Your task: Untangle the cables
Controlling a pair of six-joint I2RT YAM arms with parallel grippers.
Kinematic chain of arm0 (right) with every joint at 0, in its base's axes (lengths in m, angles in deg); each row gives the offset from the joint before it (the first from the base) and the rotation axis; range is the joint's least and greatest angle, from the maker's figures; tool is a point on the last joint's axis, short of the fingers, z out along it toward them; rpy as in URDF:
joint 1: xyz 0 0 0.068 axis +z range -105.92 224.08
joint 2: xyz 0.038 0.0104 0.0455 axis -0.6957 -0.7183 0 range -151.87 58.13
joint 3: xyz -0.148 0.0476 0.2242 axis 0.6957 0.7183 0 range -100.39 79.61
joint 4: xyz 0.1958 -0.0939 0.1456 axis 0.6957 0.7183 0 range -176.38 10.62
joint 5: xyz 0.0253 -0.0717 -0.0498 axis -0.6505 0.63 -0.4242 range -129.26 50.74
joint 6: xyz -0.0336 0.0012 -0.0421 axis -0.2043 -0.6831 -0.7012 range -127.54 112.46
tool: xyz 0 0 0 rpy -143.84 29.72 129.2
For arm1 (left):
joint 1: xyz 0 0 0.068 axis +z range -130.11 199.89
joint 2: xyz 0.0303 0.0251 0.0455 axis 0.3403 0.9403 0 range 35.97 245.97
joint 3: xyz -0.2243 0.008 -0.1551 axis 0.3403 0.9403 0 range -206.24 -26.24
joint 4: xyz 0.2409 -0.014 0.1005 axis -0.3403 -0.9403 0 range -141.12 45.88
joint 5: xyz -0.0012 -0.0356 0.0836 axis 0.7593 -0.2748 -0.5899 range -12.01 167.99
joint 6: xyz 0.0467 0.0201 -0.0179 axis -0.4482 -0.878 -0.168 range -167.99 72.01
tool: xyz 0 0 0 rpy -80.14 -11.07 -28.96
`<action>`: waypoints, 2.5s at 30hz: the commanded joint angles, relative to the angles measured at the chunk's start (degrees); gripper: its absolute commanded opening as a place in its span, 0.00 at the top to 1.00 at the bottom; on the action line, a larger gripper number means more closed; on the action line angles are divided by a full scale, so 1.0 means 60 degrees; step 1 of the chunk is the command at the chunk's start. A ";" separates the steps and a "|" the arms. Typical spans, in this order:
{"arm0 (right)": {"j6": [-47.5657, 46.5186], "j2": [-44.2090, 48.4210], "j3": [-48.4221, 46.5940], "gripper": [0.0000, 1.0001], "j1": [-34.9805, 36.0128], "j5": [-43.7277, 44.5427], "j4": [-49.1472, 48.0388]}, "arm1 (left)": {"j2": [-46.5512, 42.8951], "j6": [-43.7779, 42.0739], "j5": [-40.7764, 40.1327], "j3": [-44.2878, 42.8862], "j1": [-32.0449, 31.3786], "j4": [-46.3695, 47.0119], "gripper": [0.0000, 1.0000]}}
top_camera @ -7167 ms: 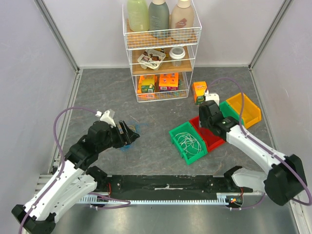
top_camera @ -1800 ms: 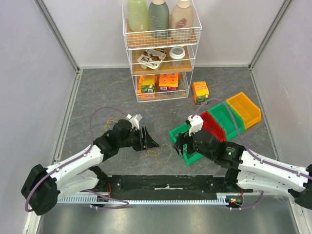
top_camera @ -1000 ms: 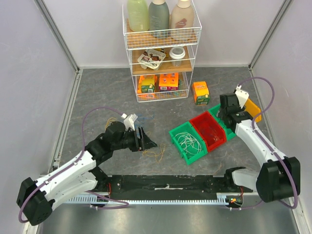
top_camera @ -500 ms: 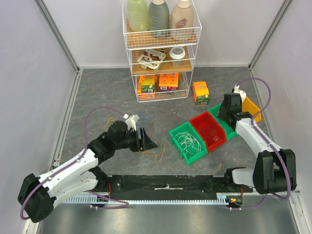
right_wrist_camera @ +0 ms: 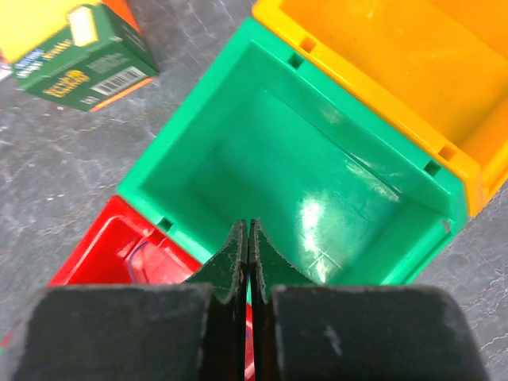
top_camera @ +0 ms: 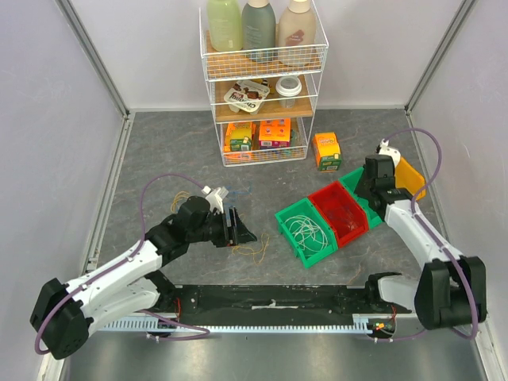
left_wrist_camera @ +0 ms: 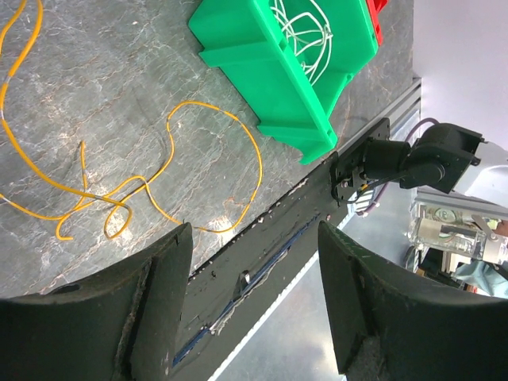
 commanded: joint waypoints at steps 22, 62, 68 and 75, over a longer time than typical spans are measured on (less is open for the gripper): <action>-0.0341 0.0411 0.0654 0.63 0.2380 -0.0604 -0.0531 | 0.0266 -0.0468 -0.0138 -0.0594 -0.0046 0.0274 0.29; 0.4229 -0.4888 -0.3226 0.10 1.1697 0.3438 -0.1161 | -0.4347 0.0528 -0.4810 -0.0565 -0.0031 -0.3153 0.28; 0.4098 -0.6368 -0.4795 0.19 1.1697 0.4743 0.0247 | -0.4641 0.0470 -0.4972 -0.0565 -0.0031 -0.3447 0.28; 0.3731 -0.6532 -0.4841 0.75 1.1682 0.5460 0.0307 | -0.4787 0.0381 -0.5162 -0.0580 -0.0031 -0.3578 0.28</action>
